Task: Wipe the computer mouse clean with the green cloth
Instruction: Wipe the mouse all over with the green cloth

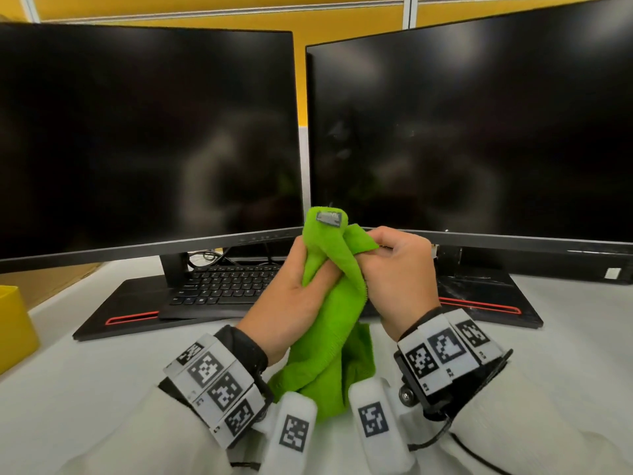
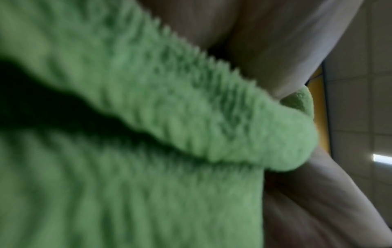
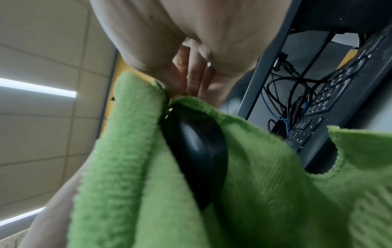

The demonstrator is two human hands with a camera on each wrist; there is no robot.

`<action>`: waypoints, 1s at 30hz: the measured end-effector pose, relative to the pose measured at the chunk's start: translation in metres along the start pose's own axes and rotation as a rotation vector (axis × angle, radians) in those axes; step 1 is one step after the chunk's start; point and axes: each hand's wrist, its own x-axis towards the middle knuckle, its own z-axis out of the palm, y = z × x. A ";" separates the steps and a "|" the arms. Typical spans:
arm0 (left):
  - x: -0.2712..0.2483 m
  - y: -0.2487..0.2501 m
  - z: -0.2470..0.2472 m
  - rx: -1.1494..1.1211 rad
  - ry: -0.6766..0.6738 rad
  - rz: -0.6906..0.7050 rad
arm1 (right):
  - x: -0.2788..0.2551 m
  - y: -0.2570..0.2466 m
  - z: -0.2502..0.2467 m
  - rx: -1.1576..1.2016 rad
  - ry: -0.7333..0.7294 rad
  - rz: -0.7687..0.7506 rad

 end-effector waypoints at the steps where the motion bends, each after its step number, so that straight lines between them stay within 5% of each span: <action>1: 0.000 0.001 0.001 0.023 0.004 0.012 | 0.000 0.000 0.000 0.003 -0.005 0.001; 8: 0.010 0.001 -0.023 0.395 0.275 0.104 | -0.007 0.000 0.014 0.135 -0.271 0.150; 12: 0.009 0.003 -0.027 0.447 0.374 0.100 | -0.008 0.000 0.019 0.062 -0.270 0.131; 21: 0.005 0.011 -0.018 0.326 0.174 0.154 | -0.004 -0.001 0.010 0.094 -0.135 0.056; 26: 0.008 0.011 -0.034 0.290 0.471 0.113 | -0.017 -0.001 0.017 0.179 -0.336 0.075; 30: 0.006 0.008 -0.030 0.361 0.376 0.115 | -0.019 -0.009 0.014 0.117 -0.275 0.149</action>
